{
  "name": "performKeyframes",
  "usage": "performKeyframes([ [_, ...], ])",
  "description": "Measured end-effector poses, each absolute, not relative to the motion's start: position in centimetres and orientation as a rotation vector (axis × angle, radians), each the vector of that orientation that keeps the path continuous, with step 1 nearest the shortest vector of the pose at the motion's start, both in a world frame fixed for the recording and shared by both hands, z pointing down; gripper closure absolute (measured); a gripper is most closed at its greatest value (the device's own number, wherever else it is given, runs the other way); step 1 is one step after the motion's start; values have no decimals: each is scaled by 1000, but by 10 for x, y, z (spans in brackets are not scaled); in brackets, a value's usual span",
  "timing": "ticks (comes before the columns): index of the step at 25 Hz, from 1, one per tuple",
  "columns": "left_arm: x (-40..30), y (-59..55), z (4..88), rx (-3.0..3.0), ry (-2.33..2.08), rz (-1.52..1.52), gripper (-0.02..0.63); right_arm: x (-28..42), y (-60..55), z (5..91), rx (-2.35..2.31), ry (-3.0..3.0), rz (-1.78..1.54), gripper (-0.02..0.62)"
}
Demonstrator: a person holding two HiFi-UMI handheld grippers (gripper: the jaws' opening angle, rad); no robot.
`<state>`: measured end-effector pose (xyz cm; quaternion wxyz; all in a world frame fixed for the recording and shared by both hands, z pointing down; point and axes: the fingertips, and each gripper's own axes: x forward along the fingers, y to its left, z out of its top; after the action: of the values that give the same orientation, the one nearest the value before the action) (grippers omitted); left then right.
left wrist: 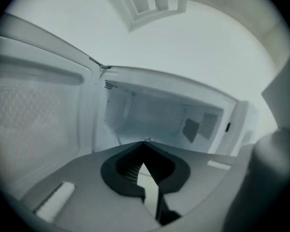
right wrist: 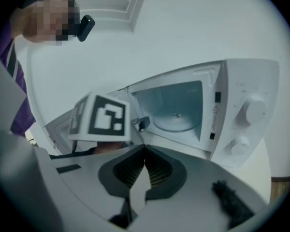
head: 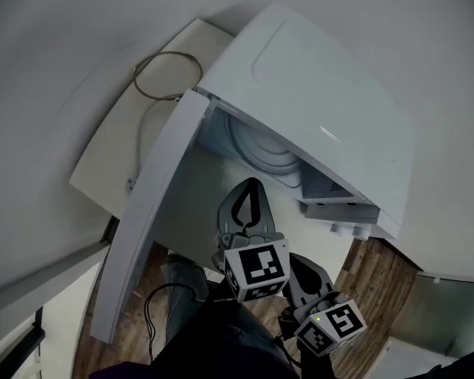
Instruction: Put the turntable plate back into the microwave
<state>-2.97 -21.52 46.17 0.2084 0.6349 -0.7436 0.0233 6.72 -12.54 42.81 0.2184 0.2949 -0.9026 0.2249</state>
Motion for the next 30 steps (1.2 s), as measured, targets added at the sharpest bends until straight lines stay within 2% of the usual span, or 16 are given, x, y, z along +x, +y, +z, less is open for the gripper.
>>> performKeyframes([
  [4,1,-168,410,1893,-1768,-224,600,69,-127,387,853,-2570,625,586],
  [9,-19,-149,358,2029,-1849,-85,599,40,-147,334,967,-2751,496,586],
  [16,-12,-153,326,2222,-1759,-37,600,46,-150,284,1120,-2831,305,586],
  [30,0,-133,270,2500,-1769,-27,599,50,-134,270,1274,-2832,226,586],
])
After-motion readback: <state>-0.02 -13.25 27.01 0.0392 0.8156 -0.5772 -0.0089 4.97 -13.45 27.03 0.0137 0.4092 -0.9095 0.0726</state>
